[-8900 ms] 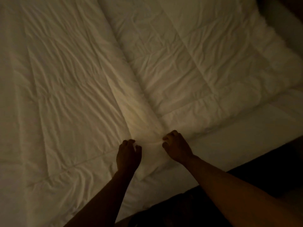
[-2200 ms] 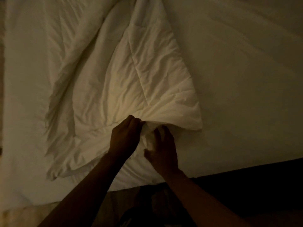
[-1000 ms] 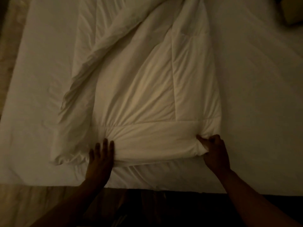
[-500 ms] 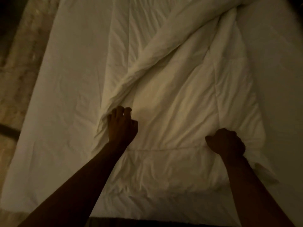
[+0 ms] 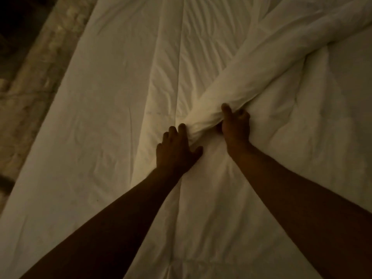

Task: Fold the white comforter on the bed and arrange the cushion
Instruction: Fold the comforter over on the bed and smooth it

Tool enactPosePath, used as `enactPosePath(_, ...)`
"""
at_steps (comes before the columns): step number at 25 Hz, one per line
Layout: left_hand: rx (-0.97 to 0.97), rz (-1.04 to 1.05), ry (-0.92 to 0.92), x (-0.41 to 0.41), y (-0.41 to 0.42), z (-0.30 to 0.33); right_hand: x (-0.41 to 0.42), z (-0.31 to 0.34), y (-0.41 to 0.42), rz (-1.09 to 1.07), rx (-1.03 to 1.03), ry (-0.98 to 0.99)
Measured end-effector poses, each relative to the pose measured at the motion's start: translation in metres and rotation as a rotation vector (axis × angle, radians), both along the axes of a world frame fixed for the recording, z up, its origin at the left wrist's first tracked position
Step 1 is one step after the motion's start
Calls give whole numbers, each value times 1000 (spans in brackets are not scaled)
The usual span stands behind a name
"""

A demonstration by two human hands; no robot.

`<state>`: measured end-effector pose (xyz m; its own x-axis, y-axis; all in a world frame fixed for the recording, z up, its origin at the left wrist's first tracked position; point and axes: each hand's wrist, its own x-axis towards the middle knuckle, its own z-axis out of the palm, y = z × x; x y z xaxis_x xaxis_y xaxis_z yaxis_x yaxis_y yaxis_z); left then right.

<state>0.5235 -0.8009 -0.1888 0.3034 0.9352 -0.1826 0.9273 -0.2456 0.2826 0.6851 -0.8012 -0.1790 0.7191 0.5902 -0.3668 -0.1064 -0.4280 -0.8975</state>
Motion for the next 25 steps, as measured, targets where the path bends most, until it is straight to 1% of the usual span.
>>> enactPosePath(3, -9, -38, 4, -11, 20, -8, 17, -6, 42, -135, 218, 256)
enactPosePath(4, -23, -32, -14, -18, 30, -7, 22, -9, 51, -147, 264, 317)
enactPosePath(5, -29, -6, -29, -29, 42, -4, 22, -6, 63, -139, 288, 331)
enactPosePath(6, -26, 33, -38, -41, 53, 2, 19, 0, 76, -85, 278, 252)
enactPosePath(8, -16, 129, -5, -69, 75, 6, -1, 10, 116, 95, 230, -60)
enactPosePath(10, -89, 260, 19, -95, 90, 3, -29, 20, 163, 370, 241, -283)
enactPosePath(11, -133, 352, 23, -102, 98, -5, -41, 22, 188, 526, 199, -342)
enactPosePath(13, -231, 458, 11, -110, 106, -31, -59, 8, 227, 856, -36, -414)
enactPosePath(14, -287, 500, -20, -111, 110, -46, -64, -12, 237, 994, -171, -497)
enactPosePath(15, -331, 508, -45, -111, 114, -64, -67, -33, 241, 1087, -284, -608)
enactPosePath(16, -382, 491, -45, -107, 114, -77, -66, -54, 240, 1128, -366, -707)
enactPosePath(17, -413, 432, -16, -105, 114, -90, -65, -71, 236, 1120, -414, -762)
enactPosePath(19, -463, 379, 54, -99, 120, -101, -66, -91, 233, 1041, -423, -811)
enactPosePath(20, -486, 402, 41, -98, 123, -102, -68, -95, 233, 1009, -403, -799)
enactPosePath(22, -528, 444, -42, -100, 128, -100, -73, -94, 230, 967, -316, -747)
enactPosePath(25, -610, 496, -123, -106, 132, -97, -71, -85, 190, 994, -108, -753)
